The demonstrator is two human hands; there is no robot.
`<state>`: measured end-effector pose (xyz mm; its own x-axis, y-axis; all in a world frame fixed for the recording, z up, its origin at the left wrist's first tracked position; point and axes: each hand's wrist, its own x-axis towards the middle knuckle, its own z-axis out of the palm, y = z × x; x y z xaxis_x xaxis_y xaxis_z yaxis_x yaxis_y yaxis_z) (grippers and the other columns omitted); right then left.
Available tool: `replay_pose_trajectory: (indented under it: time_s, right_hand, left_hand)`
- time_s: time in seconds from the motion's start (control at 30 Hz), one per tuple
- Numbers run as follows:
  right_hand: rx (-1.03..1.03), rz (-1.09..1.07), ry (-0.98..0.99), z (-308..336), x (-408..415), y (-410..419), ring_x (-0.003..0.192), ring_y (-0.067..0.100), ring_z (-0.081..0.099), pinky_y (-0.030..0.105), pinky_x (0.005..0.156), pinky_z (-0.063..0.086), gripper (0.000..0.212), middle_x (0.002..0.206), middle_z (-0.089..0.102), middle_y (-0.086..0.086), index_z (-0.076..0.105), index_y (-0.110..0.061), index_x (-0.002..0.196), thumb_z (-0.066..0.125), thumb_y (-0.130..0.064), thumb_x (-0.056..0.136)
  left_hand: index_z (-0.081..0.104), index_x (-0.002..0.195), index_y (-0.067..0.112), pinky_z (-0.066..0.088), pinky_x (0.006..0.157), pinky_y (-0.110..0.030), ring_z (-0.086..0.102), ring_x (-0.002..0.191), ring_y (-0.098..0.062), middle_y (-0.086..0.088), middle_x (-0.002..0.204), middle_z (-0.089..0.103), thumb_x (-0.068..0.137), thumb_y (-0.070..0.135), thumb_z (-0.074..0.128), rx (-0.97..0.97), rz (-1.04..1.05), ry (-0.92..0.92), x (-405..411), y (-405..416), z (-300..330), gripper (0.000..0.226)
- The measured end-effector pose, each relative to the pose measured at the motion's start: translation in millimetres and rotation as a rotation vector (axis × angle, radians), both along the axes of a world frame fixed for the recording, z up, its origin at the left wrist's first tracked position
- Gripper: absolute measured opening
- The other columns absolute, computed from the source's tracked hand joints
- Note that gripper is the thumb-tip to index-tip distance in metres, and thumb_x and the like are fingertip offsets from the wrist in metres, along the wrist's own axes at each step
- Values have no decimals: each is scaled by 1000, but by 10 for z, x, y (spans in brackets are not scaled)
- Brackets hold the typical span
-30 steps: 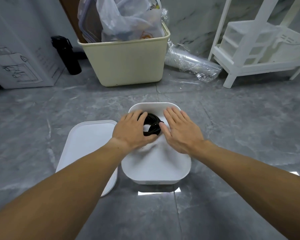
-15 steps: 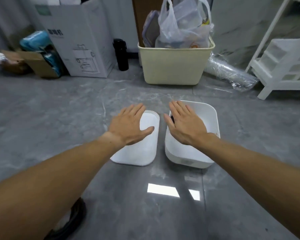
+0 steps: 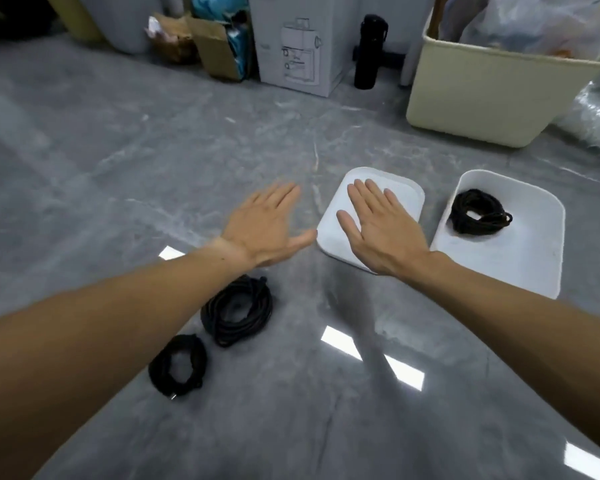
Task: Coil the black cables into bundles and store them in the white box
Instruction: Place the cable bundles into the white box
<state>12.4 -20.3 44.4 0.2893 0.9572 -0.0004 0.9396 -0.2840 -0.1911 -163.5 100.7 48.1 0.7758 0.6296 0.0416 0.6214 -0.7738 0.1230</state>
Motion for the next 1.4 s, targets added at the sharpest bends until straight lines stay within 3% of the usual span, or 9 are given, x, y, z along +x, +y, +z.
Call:
replay_pose_trajectory:
  time_s: [0.2,0.4,0.67,0.9,1.13,1.4]
  right_hand:
    - [-37,115,7,-206,-460,54,154,17,1,31,121,-5,65,168,10,4,11,-9,159,16,-46,105]
    - [-96,200,-12,-263,-716,45,153,19,5,32,121,-2,63,166,15,9,13,-5,157,15,-42,106]
    - [-79,227,-41,-266,-825,103,152,22,11,36,122,6,63,163,21,10,18,-2,156,18,-41,106]
    - [-103,204,-28,-358,-806,71,154,18,3,31,121,-3,65,167,12,6,11,-7,158,13,-45,105]
    - [-65,193,-30,-348,-730,51,152,21,12,32,120,2,62,162,24,9,21,-4,155,19,-42,106]
    - [-87,173,-28,-349,-659,54,154,18,4,32,122,-2,64,167,14,6,13,-7,158,14,-45,106]
  left_hand:
    - [24,156,21,16,120,-35,23,149,-17,4,164,23,80,78,30,-103,174,-20,-636,-184,-278,96]
    - [21,157,20,12,121,-34,18,150,-16,5,164,21,87,76,42,-184,274,23,-1046,-351,-480,92]
    - [17,158,20,11,121,-35,13,152,-16,5,165,17,83,78,46,-210,237,39,-1101,-525,-582,99]
    - [9,158,25,16,120,-43,8,152,-21,7,166,9,78,82,50,-231,200,130,-1058,-500,-697,107]
    - [11,157,27,31,113,-47,23,144,-24,5,160,20,76,79,53,-231,177,165,-1055,-481,-792,105]
    - [9,151,32,40,101,-49,34,130,-36,-7,151,28,71,70,60,-248,157,265,-967,-428,-813,102]
